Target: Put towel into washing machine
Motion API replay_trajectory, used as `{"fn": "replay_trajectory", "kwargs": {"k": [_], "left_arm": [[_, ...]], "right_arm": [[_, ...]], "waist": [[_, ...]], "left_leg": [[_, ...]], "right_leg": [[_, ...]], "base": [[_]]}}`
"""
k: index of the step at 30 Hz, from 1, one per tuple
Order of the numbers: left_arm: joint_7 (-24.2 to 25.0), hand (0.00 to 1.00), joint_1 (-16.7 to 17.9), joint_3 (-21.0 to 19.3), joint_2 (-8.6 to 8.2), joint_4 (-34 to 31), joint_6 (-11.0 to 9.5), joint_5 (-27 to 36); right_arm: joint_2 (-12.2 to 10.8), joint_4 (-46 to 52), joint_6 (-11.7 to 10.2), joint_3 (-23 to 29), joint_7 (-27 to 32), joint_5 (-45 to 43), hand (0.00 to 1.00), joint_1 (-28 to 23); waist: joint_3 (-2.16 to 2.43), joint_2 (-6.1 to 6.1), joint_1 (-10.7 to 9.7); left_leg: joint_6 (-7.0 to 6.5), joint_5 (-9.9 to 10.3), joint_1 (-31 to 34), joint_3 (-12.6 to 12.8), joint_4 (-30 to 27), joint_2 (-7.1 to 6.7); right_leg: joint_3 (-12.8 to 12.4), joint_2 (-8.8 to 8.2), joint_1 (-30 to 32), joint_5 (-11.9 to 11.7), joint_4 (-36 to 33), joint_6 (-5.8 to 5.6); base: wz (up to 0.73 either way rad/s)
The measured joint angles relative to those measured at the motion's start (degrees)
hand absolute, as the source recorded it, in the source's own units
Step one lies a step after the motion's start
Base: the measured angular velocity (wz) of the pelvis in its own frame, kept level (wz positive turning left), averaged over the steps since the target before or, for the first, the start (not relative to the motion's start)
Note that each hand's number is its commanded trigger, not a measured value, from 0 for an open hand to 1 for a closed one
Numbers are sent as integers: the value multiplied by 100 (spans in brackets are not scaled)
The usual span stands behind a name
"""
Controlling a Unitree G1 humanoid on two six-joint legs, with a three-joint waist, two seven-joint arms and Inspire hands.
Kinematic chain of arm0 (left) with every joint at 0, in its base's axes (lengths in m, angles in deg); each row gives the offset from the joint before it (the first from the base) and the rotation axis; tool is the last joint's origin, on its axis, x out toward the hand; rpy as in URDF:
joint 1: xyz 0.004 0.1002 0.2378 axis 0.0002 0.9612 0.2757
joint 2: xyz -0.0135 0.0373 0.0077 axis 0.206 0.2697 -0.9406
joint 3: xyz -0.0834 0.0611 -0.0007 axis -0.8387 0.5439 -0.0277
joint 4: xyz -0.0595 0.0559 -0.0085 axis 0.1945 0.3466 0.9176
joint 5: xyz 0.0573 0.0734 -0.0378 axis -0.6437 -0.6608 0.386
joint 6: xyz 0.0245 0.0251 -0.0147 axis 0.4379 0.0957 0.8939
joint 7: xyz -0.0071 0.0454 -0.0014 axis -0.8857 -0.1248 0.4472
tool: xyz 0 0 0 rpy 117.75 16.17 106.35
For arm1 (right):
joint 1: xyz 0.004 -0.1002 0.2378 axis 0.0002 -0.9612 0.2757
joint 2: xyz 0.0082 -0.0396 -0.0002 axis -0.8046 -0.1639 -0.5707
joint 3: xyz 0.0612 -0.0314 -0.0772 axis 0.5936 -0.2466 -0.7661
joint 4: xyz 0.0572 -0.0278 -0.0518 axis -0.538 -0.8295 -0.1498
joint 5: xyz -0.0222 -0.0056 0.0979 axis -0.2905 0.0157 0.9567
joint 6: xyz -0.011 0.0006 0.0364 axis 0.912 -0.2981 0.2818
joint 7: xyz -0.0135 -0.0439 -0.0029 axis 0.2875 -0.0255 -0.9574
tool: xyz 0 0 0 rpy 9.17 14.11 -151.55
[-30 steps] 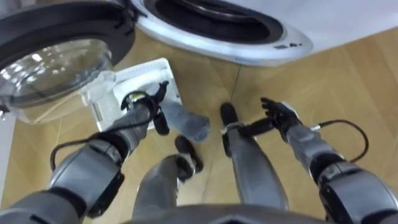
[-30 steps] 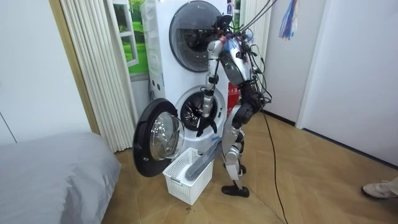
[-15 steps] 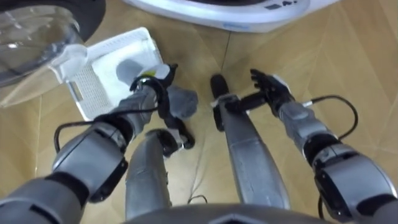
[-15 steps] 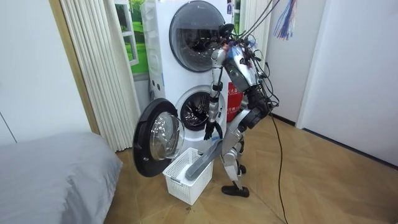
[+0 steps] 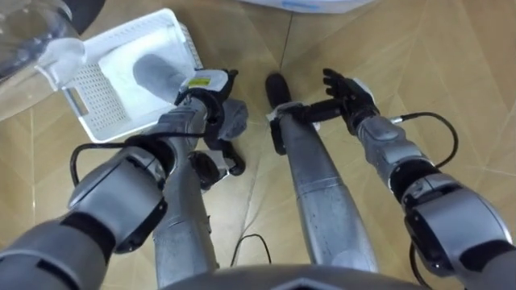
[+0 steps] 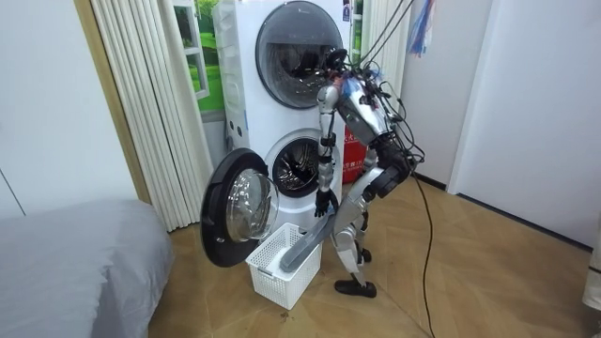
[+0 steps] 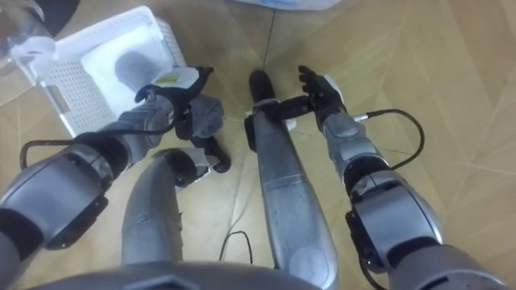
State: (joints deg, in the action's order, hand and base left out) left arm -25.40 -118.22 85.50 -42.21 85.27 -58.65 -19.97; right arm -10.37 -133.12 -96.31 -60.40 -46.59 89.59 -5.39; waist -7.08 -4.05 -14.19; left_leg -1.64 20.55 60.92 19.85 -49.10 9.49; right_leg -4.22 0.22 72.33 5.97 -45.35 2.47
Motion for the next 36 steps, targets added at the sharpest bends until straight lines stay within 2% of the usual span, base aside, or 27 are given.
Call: {"fn": "replay_trajectory", "kwargs": {"k": [1, 2, 3, 4, 7, 9, 12, 18, 23, 25, 32, 36], "left_arm": [[5, 0, -26, 64, 11, 3, 0, -46], [22, 18, -41, 163, 36, 3, 1, -62], [61, 75, -43, 275, 57, -2, -1, -60], [93, 100, -81, 330, 67, -5, 0, -61], [206, 100, -107, 443, 92, -2, 2, -59], [352, 100, -109, 454, 97, -3, 21, -58], [640, 100, -167, 643, 97, -2, 187, -58], [965, 100, -255, 757, 138, -9, 365, -61], [1319, 100, -156, 1110, 63, -14, 423, -63], [1447, 100, -105, 1161, 49, -19, 441, -64], [1630, 100, 75, 1225, -33, -13, 445, -62], [1451, 100, 259, 1155, -108, -10, 423, -62]], "right_arm": [[-16, 1, -12, 5, -5, 3, 0, 29], [-29, 1, -12, 4, -2, 11, 0, 69], [-39, 1, -11, -7, 0, 47, 0, 113], [-47, 1, -11, -13, 2, 76, 0, 137], [-81, 13, -12, -1, 14, 219, 0, 212], [-83, 8, -11, 41, 47, 289, 0, 266], [-95, -94, -6, 51, 84, 359, 0, 396], [-94, -111, 2, 57, 71, 363, 0, 474], [-83, -154, 17, 57, -40, 368, 0, 426], [-79, -151, 17, 57, -61, 383, 0, 388], [-149, -376, 21, -5, -91, 424, 0, 321], [-150, -319, 20, -61, -29, 414, 0, -14]], "waist": [[-4, 6, -24], [-4, 6, -44], [-3, 7, -67], [-3, 7, -77], [-2, 9, -108], [-2, 11, -108], [0, 13, -108], [8, 12, -111], [17, 14, -119], [35, 37, -119], [45, 37, -112], [133, 44, -114]], "left_leg": [[-9, 16, 71, -1, -50, 10], [-11, 18, 133, -8, -65, 16], [-17, 21, 199, -15, -89, 27], [-20, 25, 242, -17, -105, 37], [-29, 77, 435, -23, -240, 107], [-28, 95, 502, -27, -273, 103], [-29, 95, 557, -25, -262, 101], [-22, 88, 537, -9, -207, 85], [-11, 74, 323, 16, -97, 78], [-5, 64, 231, 15, -40, 69], [9, 19, -134, 6, 55, 53], [4, 13, -468, -34, 130, 20]], "right_leg": [[1, 0, 76, 11, -46, 2], [2, 1, 129, 10, -49, 1], [8, 6, 187, 9, -50, 0], [13, 12, 221, 9, -51, 0], [43, 46, 393, 8, -112, 4], [36, 44, 474, 18, -151, 6], [38, 40, 523, 31, -153, 6], [40, 28, 518, 42, -133, 13], [77, 4, 307, 45, -34, 17], [71, 0, 228, 45, -10, 17], [145, -33, -184, 38, 102, 27], [193, -69, -547, 38, 190, 20]], "base": [[0], [0], [0], [0], [-3], [0], [0], [0], [-3], [0], [0], [1]]}}
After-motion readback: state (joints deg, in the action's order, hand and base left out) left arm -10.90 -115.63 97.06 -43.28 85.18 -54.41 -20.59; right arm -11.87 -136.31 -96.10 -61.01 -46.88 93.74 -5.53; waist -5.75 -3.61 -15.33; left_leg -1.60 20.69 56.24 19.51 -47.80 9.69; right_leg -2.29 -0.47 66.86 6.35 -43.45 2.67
